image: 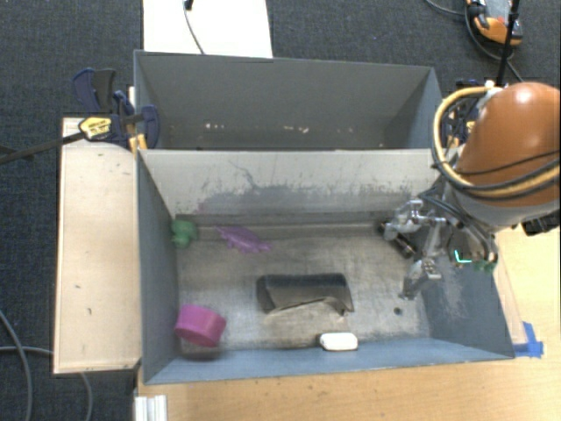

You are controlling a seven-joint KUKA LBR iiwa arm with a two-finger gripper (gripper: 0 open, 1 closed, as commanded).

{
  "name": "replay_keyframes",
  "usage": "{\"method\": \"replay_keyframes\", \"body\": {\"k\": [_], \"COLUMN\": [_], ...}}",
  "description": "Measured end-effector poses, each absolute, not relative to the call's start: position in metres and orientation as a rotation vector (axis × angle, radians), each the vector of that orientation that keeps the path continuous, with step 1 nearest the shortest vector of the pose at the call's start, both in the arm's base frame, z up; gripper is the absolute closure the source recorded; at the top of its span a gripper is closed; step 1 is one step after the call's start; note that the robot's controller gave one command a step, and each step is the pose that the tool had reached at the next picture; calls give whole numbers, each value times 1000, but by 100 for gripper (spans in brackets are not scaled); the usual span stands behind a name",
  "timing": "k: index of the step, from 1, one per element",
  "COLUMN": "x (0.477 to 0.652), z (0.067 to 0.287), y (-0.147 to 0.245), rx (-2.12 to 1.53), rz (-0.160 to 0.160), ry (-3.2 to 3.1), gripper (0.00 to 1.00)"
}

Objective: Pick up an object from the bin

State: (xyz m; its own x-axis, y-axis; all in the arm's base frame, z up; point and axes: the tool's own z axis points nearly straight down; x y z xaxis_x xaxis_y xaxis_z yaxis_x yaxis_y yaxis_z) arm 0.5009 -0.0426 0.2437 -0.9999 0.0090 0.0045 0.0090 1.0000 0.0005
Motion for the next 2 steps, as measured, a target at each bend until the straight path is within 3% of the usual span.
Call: {"method": "replay_keyframes", "body": {"k": [1,2], "x": [502,505], "z": [247,193], "y": [-42,-29], "rx": [-11,-6], "rz": [0,0], "ry": [-3145,-3151], "gripper": [0,0]}}
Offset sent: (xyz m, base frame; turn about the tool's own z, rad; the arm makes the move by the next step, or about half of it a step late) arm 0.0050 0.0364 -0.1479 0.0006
